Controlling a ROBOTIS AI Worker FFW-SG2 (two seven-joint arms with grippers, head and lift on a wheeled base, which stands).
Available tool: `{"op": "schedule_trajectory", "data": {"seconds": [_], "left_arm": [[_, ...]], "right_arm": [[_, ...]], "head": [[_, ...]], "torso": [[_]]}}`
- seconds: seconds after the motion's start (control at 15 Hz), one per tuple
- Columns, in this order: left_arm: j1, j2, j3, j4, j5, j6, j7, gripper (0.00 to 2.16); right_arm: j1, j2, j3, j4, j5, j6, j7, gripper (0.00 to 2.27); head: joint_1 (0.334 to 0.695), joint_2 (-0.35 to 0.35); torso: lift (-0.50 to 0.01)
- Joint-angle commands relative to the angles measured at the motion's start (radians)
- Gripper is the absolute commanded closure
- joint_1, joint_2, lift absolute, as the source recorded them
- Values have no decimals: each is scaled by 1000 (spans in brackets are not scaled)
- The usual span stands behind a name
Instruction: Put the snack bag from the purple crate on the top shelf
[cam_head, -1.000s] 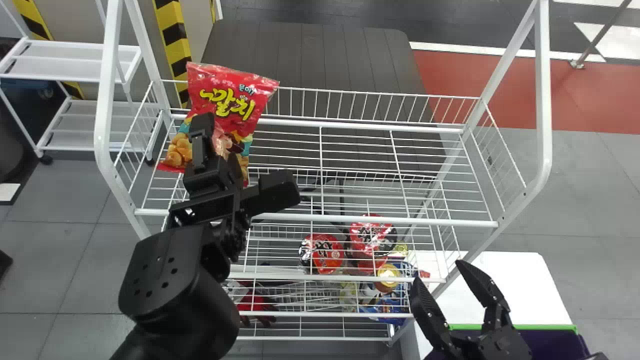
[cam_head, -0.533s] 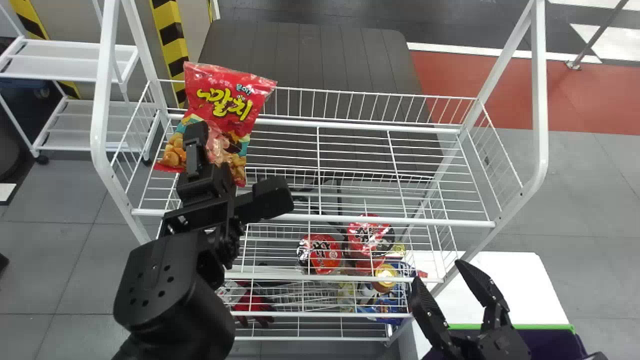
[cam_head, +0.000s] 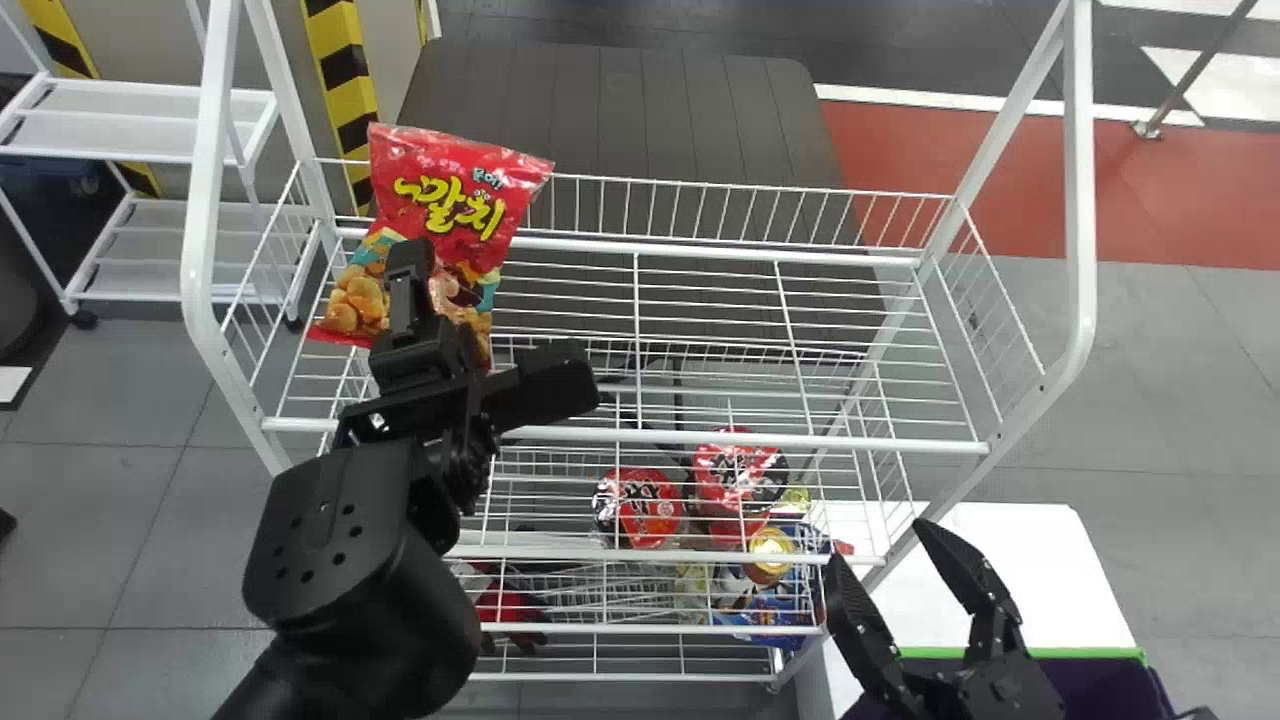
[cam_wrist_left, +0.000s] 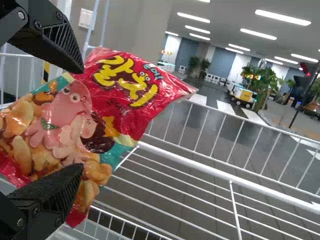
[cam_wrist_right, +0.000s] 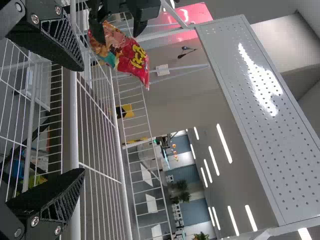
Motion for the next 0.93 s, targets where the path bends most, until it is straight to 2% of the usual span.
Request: {"op": "schedule_trajectory", "data": {"seconds": [0.0,0.33,0.87], "left_arm": [[-37,-7,-6,46,0,0,-5,178],[-107,-30,-4,151,3,0,-3,178],[-187,-30,14,254,17,-28,57,178]], "right_arm": [[8,0,-3,-8,0,0,0,97],[25,0,-23,-26,-2,-3,2,97],[43,0,-34,-49,-2,0,2,97]], "head": [[695,-117],[695,-124],[695,-103]], "torso": [[0],[0],[0]]}}
